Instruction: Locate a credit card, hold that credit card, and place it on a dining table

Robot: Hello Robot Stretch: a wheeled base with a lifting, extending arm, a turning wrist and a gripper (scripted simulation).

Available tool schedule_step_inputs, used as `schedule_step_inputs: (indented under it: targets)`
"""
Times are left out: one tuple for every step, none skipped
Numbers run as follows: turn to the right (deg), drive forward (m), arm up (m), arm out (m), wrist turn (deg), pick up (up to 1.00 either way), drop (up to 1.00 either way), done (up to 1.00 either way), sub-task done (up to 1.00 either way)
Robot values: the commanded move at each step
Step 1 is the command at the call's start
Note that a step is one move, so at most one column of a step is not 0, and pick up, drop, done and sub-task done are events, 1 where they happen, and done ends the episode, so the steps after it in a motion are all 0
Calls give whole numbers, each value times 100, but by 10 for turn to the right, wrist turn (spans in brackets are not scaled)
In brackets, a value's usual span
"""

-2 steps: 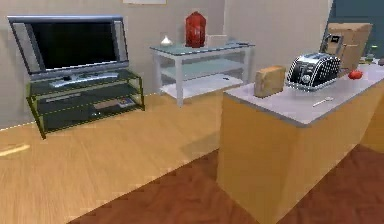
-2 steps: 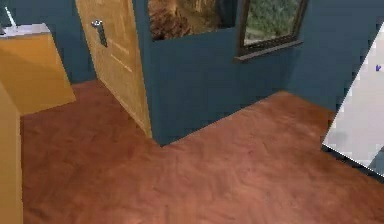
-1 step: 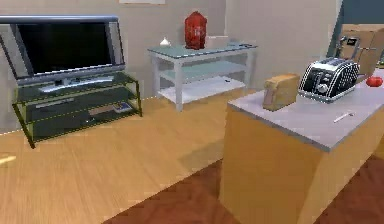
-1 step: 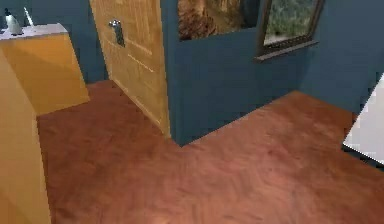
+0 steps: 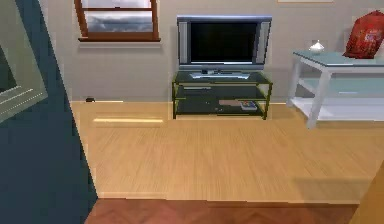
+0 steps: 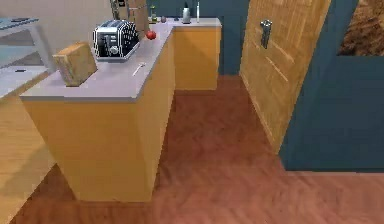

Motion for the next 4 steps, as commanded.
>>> schedule_step_inputs:
  targets:
    - [0, 100, 0, 0, 0, 0, 0, 0, 0]
    - [-60, 0, 0, 0, 0, 0, 0, 0, 0]
    - [0, 45, 0, 0, 0, 0, 0, 0, 0]
    - [-300, 0, 0, 0, 0, 0, 0, 0, 0]
